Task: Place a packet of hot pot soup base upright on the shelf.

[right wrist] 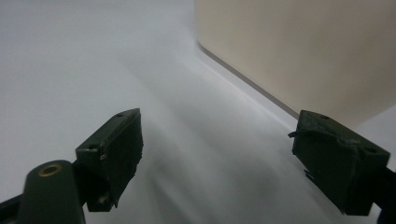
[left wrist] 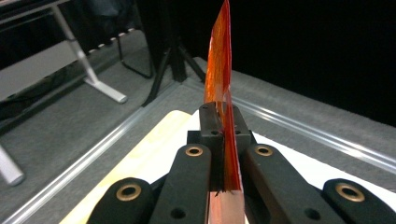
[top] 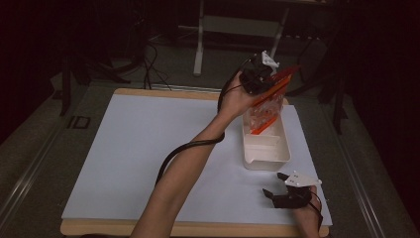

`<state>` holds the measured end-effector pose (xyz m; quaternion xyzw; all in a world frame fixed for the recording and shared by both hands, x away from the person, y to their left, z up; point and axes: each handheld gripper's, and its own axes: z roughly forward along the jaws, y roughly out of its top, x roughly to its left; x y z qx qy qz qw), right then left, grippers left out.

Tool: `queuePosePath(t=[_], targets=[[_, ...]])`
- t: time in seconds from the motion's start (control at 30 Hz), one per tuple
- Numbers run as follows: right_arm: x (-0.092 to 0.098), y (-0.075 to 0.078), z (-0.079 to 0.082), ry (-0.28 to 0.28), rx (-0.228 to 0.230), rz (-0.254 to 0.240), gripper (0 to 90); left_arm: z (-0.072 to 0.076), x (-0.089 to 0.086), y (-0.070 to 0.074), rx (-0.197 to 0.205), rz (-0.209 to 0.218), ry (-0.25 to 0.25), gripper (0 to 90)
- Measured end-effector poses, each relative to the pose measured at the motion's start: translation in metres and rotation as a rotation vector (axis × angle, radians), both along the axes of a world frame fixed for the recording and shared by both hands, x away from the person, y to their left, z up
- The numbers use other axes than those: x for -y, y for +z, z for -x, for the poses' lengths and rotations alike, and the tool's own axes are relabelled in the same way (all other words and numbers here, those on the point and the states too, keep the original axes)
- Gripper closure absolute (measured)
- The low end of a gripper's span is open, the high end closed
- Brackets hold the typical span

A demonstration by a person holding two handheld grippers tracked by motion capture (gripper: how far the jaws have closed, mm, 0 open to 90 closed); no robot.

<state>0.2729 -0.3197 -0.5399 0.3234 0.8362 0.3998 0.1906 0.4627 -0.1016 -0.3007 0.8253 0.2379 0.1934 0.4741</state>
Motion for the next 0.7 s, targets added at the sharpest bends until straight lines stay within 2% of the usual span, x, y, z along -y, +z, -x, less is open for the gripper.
queuePosePath(t=[0.1, 0.27, 0.33, 0.43, 0.7], targets=[[0.0, 0.0, 0.0, -0.001, 0.0, 0.002, 15.8, 0.003, -0.004, 0.002, 0.01, -0.006, 0.003, 90.0], [-0.001, 0.0, 0.0, -0.001, 0.0, 0.004, 15.8, 0.002, -0.006, -0.002, -0.003, -0.006, 0.004, 90.0], [0.0, 0.0, 0.0, -0.001, 0.0, 0.004, 15.8, 0.0, -0.007, -0.004, -0.025, 0.007, -0.003, 90.0], [0.0, 0.0, 0.0, 0.0, -0.001, 0.003, 15.8, -0.001, -0.003, -0.009, -0.034, -0.019, -0.015, 90.0], [0.0, 0.0, 0.0, 0.0, -0.002, 0.001, 15.8, -0.004, 0.001, -0.01, -0.058, -0.019, -0.026, 90.0]])
